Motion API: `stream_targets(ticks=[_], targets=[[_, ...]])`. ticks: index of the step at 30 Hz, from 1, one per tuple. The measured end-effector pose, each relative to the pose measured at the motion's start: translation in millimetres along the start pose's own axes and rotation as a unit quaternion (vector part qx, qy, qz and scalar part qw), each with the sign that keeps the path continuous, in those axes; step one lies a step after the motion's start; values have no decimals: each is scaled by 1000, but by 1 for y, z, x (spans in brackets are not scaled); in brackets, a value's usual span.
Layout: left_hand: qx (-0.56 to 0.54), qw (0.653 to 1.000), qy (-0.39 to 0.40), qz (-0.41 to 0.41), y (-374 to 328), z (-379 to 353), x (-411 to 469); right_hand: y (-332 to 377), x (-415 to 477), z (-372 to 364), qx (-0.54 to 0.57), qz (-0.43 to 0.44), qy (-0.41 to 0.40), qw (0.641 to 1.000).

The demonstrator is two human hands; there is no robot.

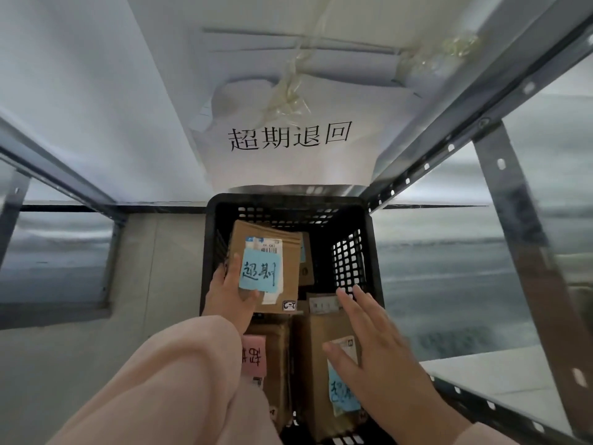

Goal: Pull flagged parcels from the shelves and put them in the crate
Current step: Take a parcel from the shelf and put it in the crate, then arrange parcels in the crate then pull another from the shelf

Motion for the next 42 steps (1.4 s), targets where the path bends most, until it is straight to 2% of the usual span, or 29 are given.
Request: stream_targets(ticks=[3,6,10,14,19,26,30,34,39,42], targets=[[35,999,1,3,-3,11,-31,7,-13,2,-32,31,-7,999],[80,995,-21,-50,-18,24,-80,14,-33,4,-53,69,-18,996],[86,982,-92,-139,-47,41,-170,23,-78,16,-84,125,-45,988],[109,953,-177,-221,-81,45,-276,19,-148,35,-92,186,-77,975],[97,928,-237,-270,-118,17,-390,-18,-251,64,-62,230,-117,964],[86,913,-231,-326,-185,-41,-495,-106,-360,121,-52,208,-185,959],[91,909,-188,-362,-227,-74,-526,-146,-390,158,-29,161,-231,959],[80,904,-183,-378,-273,-89,-535,-168,-392,185,-16,117,-269,956],[57,920,-156,-356,-325,-97,-510,-179,-375,207,11,93,-292,952],[75,934,-150,-315,-355,-101,-486,-184,-364,223,5,97,-300,949]])
Point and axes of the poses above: each hand's wrist, its own x-axis towards the middle knuckle, its own z-axis out of the back of the hand, y = z × x, the point moved 6 cm from there along x, towards the middle knuckle, and after that the axes turned 6 degrees about z, right-handed, at the moved point
